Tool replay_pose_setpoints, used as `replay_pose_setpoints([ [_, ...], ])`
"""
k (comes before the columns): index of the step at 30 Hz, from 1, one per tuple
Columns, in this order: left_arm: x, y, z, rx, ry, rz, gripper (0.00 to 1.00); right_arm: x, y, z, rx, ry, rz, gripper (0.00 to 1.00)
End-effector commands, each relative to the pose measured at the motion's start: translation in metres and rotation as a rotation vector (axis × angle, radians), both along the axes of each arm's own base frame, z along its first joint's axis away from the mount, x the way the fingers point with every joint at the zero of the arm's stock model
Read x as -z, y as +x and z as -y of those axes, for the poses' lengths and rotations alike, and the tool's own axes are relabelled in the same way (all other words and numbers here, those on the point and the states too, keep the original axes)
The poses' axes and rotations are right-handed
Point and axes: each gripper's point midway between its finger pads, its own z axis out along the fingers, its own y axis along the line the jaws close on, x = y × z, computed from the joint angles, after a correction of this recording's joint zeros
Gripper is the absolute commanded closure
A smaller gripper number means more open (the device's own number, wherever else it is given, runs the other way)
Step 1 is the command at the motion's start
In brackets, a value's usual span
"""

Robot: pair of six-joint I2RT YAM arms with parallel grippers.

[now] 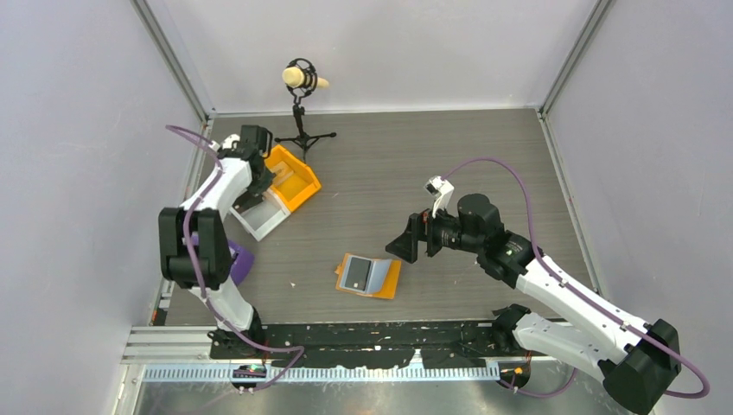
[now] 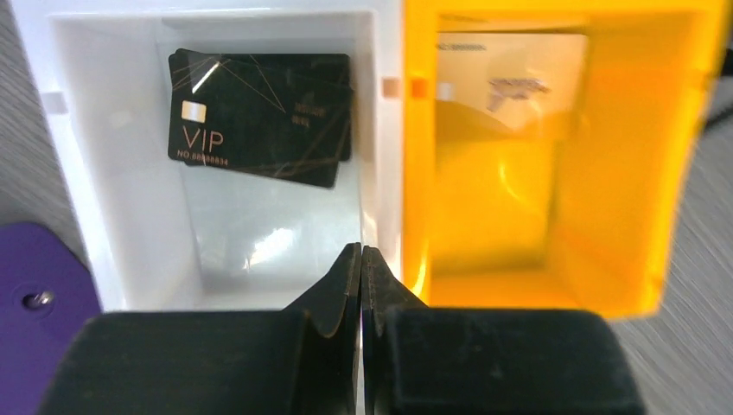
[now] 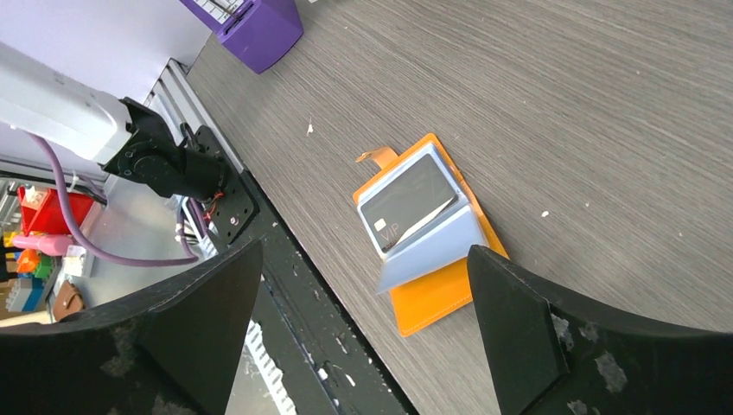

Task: Take the credit cards out of the card holder
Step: Remove the credit card from the card holder.

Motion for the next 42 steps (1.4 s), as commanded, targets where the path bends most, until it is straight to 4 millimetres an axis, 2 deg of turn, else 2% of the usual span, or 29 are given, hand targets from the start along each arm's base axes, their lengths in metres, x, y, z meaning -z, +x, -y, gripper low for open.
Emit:
replay_pose_setpoints([
  [1,-0.059,-0.012,0.017,0.122,0.012,0.113,1.0,-0.005,0.003,-0.001,0.037,0.029,-0.044,0.04],
  [3,-0.073,-0.02,0.034,0.208,-0.015,0.144,0.97,-0.001,0.001,-0.002,0.042,0.042,-0.074,0.05],
  [5,-0.079,-0.031,0.051,0.291,-0.027,0.148,0.87,0.004,0.0,-0.004,0.045,0.055,-0.106,0.06],
  [9,-0.081,-0.055,0.09,0.464,-0.082,0.145,0.72,0.016,-0.006,-0.008,0.048,0.076,-0.197,0.11],
  [11,-0.08,-0.069,0.114,0.565,-0.122,0.158,0.67,0.019,-0.008,-0.01,0.052,0.108,-0.233,0.17],
  [14,-0.077,-0.092,0.153,0.712,-0.21,0.192,0.66,0.025,-0.011,-0.012,0.062,0.144,-0.268,0.24],
  [17,-0.066,-0.126,0.189,0.861,-0.292,0.195,0.65,0.033,-0.014,-0.011,0.067,0.142,-0.291,0.26],
  [20,-0.052,-0.154,0.215,0.976,-0.35,0.183,0.64,0.042,-0.02,-0.009,0.071,0.134,-0.317,0.3],
  [23,-0.039,-0.172,0.234,1.053,-0.359,0.168,0.62,0.04,-0.017,-0.013,0.079,0.15,-0.302,0.35],
  [29,-0.015,-0.186,0.256,1.132,-0.357,0.124,0.62,0.034,-0.015,-0.035,0.07,0.156,-0.302,0.44],
  [34,-0.005,-0.184,0.25,1.1,-0.326,0.111,0.66,0.035,-0.022,-0.063,0.04,0.124,-0.302,0.47],
  [39,0.01,-0.191,0.243,1.076,-0.326,0.088,0.73,0.057,-0.017,-0.085,0.039,0.096,-0.339,0.54],
  [42,0.02,-0.197,0.242,1.077,-0.342,0.08,0.76,0.081,-0.014,-0.091,0.051,0.069,-0.376,0.58],
])
